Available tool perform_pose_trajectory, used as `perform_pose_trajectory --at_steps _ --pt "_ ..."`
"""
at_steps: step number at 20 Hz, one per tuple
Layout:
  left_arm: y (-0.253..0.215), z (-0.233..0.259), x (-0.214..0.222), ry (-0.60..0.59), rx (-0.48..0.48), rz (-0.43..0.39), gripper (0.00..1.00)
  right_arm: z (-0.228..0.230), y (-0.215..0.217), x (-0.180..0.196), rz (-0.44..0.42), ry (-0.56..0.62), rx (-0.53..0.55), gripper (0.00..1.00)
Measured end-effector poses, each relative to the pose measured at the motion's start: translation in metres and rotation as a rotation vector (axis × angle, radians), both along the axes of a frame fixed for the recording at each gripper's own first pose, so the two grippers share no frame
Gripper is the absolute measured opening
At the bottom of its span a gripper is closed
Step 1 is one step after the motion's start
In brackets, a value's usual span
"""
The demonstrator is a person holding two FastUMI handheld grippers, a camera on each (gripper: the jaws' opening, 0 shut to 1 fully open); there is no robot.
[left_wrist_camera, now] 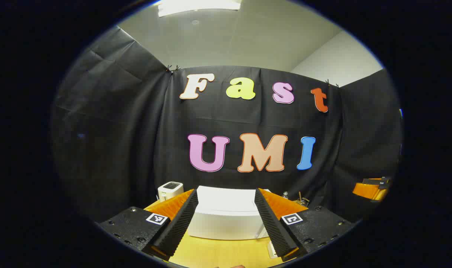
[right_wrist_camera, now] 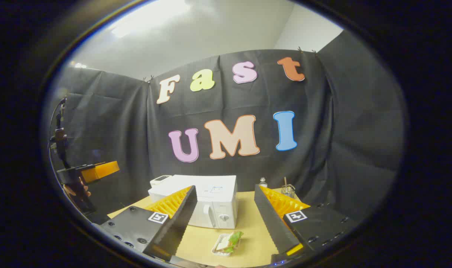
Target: Open the microwave oven with the left hand, put the food in, and close the microwave oven.
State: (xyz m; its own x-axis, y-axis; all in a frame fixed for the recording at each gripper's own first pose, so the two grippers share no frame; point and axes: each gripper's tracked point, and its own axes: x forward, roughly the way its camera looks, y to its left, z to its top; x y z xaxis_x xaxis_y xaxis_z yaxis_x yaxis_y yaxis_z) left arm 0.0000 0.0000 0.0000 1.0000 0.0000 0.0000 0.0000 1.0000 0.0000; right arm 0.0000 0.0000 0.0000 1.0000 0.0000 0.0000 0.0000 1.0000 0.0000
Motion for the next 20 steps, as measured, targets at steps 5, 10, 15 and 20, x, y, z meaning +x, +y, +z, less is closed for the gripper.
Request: perform_pose_trajectory --at_steps 5,10,15,20 --pt "-0.005 -0.005 -0.011 0.024 -0.014 0.014 0.95 -0.003 0.001 0.006 -0.009 0.031 -0.018 0.98" --pt "-0.018 -0.012 -0.014 0.062 -0.014 0.011 0.95 -0.009 -0.016 -0.005 -0.023 0.045 -0.023 0.95" --pt "-0.026 -0.005 -0.013 0.04 0.005 0.01 0.95 -0.01 -0.032 -0.006 -0.042 0.047 -0.013 0.98" --pt "-0.023 -0.002 -0.014 0.029 0.011 0.019 0.95 -0.018 -0.041 -0.004 -0.041 0.066 -0.001 0.95"
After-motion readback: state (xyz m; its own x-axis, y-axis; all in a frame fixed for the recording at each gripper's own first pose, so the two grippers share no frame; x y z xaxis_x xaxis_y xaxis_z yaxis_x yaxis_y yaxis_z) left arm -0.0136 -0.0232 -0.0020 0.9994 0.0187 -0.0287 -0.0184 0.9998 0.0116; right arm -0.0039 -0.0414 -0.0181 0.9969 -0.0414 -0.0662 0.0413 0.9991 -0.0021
